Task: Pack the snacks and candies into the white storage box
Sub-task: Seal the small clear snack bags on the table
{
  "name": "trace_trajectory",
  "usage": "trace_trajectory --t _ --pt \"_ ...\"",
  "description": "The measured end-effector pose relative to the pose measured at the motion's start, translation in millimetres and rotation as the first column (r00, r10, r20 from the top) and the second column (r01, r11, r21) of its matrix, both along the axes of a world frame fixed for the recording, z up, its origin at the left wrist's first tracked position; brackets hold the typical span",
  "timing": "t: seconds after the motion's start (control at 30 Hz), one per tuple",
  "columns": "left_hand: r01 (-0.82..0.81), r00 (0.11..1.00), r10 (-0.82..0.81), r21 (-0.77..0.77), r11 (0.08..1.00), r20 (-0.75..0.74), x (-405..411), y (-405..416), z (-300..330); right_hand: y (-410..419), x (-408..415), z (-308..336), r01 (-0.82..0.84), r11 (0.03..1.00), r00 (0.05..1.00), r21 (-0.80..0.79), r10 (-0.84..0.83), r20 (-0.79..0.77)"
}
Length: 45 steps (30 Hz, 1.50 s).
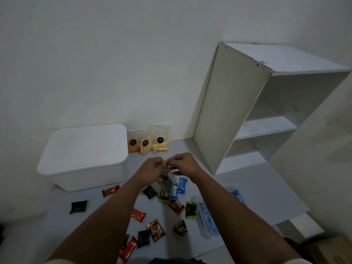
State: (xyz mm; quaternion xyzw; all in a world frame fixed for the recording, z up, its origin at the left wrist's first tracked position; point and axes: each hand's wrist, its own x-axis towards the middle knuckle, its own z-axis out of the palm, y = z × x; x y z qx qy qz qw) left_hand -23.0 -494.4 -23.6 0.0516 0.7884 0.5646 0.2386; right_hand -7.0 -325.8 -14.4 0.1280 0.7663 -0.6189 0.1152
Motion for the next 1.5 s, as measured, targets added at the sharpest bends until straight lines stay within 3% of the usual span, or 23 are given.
trace_trajectory --t 0.27,0.47,0.77,0.9,1.0,1.17,1.3,1.5 --pt "-0.095 0.995 0.095 -0.047 0.994 -0.003 -2.5 4.0 5.7 1.0 -3.3 -10.1 0.105 0.966 0.991 0.234 -0.081 -0.108" --pt "-0.210 0.977 0.206 -0.110 0.972 -0.048 -1.5 -3.1 3.6 7.4 1.2 -13.9 0.246 0.915 0.965 0.320 -0.202 -0.167" --pt "-0.253 0.964 0.230 -0.206 0.945 -0.132 -2.8 5.4 6.9 -8.9 7.2 -6.4 0.034 0.876 0.934 0.482 0.143 -0.326" --pt "-0.195 0.972 0.149 -0.273 0.942 -0.181 -8.2 7.2 9.9 -7.5 6.6 -0.1 -0.057 0.712 0.938 0.700 0.278 -0.206" --pt "-0.181 0.957 0.076 -0.372 0.910 -0.279 -6.8 7.1 8.6 -2.2 5.3 1.3 -0.116 0.583 0.963 0.804 0.266 -0.054" --pt "-0.246 0.907 0.036 -0.459 0.854 -0.420 1.8 9.1 8.9 -8.7 0.5 4.6 -0.034 0.569 0.994 0.822 0.103 -0.031" --pt "-0.231 0.923 0.065 -0.410 0.882 -0.380 -0.3 8.6 7.3 -13.6 -5.8 9.7 -0.048 0.556 0.990 0.830 0.139 -0.035" --pt "-0.215 0.929 0.182 -0.071 0.974 -0.323 -12.6 -0.2 8.5 -2.5 -26.6 25.1 -0.139 0.671 0.966 0.729 0.253 -0.049"
